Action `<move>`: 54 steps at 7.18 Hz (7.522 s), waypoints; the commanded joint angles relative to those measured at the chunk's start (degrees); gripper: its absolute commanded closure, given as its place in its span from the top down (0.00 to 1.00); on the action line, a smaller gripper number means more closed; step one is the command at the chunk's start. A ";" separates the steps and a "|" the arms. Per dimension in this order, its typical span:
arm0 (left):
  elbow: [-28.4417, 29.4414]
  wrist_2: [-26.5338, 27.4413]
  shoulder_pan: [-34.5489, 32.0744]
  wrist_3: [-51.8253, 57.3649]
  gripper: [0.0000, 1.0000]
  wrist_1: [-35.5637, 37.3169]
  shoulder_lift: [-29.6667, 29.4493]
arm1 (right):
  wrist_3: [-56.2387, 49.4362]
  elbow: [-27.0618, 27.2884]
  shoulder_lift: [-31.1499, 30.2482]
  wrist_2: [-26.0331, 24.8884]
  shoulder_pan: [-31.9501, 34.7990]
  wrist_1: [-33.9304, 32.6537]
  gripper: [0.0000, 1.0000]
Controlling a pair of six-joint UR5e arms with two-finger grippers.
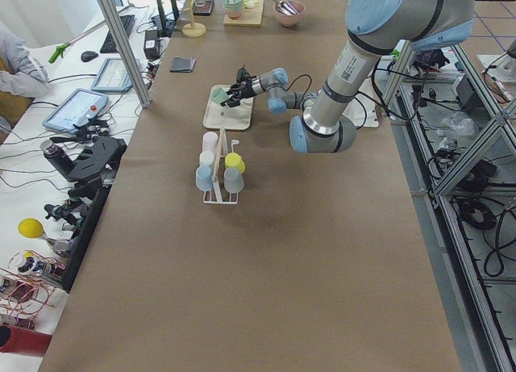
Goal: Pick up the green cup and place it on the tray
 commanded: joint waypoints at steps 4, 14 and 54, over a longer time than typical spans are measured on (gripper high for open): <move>-0.48 1.71 1.56 -0.09 0.50 -0.07 0.66 | 3.79 0.78 0.07 0.78 0.00 0.02 1.00; -1.71 6.89 4.21 -0.09 0.96 -1.30 2.77 | 3.79 0.69 -0.02 0.51 0.00 0.11 1.00; -37.22 -90.23 -71.47 66.09 0.98 44.05 55.06 | 3.79 0.78 -0.11 0.25 0.00 0.37 1.00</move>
